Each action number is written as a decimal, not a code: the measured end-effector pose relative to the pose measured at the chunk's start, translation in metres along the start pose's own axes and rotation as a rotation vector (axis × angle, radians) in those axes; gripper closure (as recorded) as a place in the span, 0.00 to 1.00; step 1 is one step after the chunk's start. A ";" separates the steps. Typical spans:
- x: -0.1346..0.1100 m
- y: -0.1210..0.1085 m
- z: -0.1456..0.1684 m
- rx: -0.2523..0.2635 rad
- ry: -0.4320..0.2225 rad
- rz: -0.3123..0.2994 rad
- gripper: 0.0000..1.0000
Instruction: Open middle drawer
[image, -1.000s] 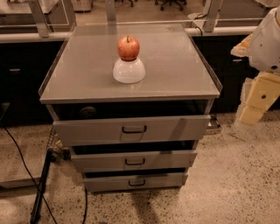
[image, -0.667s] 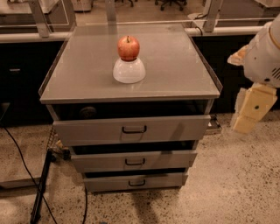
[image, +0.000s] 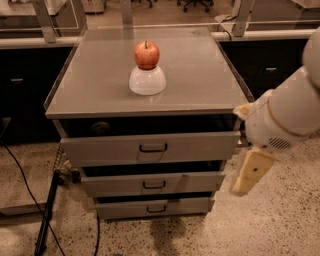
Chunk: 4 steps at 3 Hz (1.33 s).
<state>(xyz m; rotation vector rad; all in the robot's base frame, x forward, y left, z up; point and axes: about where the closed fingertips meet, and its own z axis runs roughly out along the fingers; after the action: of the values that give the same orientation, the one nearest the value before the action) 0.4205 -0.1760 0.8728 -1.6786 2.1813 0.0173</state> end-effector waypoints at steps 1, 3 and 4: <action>-0.002 0.029 0.075 -0.067 -0.012 0.001 0.00; 0.006 0.037 0.100 -0.089 -0.008 0.020 0.00; 0.019 0.051 0.140 -0.110 -0.019 0.041 0.00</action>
Offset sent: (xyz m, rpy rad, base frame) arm -0.0025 0.0248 -0.0604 0.0248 0.0500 0.0204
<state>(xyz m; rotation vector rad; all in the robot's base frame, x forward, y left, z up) 0.4102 -0.1459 0.7260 -1.6847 2.2374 0.1667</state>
